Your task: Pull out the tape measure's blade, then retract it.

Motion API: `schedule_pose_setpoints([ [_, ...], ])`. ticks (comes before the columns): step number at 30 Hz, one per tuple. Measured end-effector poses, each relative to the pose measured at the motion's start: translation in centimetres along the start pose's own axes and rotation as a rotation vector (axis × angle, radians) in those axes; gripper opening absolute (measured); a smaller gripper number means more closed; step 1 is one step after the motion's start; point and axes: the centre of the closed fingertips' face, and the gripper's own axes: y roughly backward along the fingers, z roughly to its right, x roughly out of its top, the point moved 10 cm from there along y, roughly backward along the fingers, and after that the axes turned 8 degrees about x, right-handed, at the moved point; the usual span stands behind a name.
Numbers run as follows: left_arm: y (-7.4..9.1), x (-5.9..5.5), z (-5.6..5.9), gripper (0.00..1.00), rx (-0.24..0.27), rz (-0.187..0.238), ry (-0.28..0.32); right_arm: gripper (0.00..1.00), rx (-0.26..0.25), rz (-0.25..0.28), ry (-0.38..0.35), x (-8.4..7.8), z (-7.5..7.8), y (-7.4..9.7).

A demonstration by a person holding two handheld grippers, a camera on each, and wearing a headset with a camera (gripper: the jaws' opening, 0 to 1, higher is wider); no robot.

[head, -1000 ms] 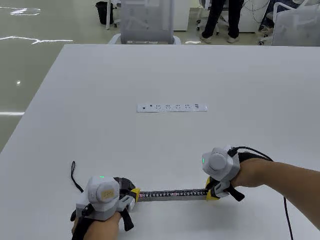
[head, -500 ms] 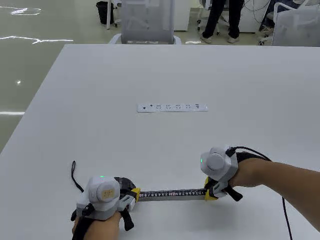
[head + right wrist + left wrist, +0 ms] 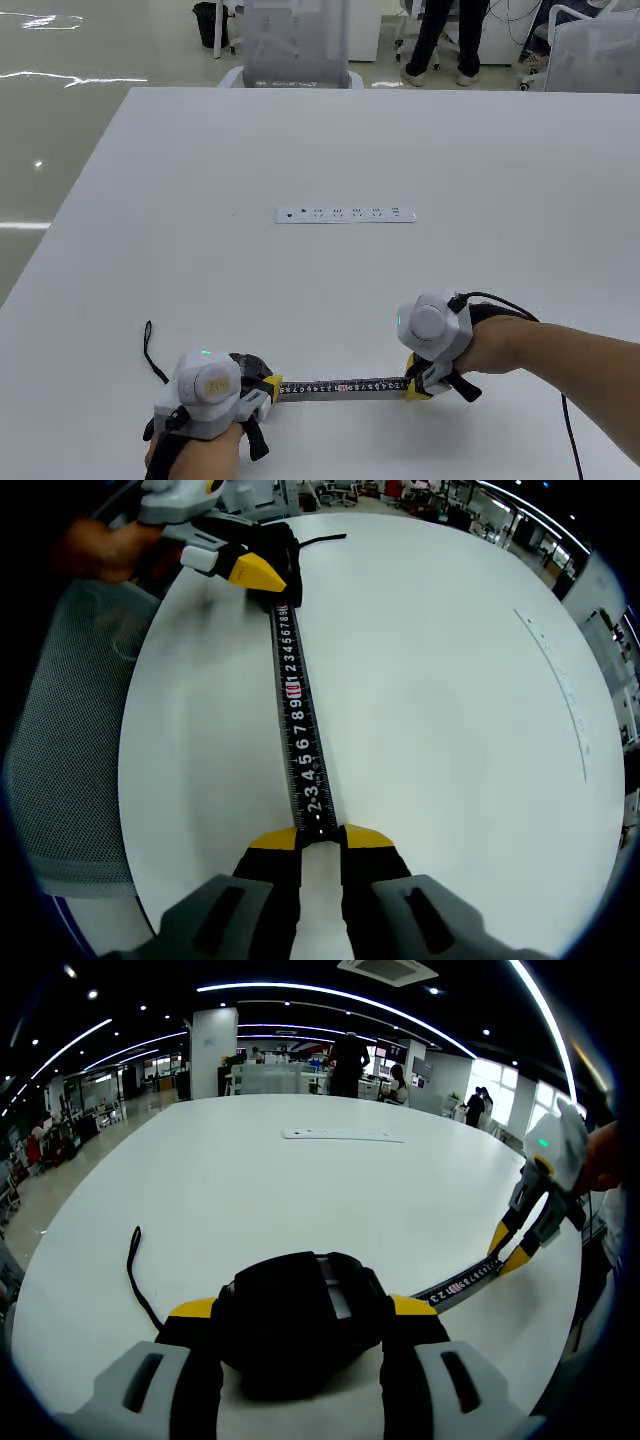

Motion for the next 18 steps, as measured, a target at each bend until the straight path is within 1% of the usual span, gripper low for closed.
schedule_pose_setpoints([
  [18,0.02,0.02,0.03,0.60,-0.002,0.002,0.004,0.14,-0.001,0.012,-0.010,0.50,-0.05,-0.17],
])
